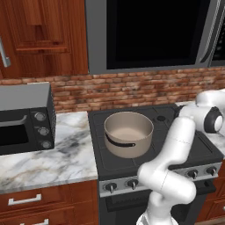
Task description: Retrieve the frozen meat and place it in the pot on a burner. Then turn the burner on.
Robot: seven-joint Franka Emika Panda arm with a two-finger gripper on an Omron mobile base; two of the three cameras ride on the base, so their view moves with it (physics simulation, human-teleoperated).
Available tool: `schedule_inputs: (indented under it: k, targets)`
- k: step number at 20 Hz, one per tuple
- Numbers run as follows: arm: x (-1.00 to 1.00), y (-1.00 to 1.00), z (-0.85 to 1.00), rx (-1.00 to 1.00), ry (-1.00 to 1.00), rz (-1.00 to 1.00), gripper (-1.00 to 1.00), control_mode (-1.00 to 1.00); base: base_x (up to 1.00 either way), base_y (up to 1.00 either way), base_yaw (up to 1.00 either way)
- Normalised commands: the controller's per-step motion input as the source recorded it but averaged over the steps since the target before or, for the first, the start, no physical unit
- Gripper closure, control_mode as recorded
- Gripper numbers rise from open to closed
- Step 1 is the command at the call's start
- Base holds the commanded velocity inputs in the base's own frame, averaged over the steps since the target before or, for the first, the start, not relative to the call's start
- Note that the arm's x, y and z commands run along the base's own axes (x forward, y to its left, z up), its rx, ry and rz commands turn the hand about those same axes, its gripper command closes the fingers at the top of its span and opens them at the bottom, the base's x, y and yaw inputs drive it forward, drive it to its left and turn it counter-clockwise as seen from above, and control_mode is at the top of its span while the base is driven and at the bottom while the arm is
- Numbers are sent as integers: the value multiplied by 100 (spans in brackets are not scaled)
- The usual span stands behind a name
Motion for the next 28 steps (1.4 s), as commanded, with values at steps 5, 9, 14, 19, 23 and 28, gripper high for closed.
schedule_inputs:
  k: [5,9,14,19,23,28]
  targets:
    - [-55,59,42,-8,-18,21,100,-100,0,0,0]
    - [-48,53,60,-7,-28,22,100,-100,0,0,0]
    - [-15,75,49,-18,-12,17,100,-100,0,0,0]
    - [0,79,26,-21,0,3,100,-100,0,0,0]
    - [3,71,17,-12,1,0,100,-100,0,0,0]
    - [1,71,29,-3,0,0,100,-100,0,0,0]
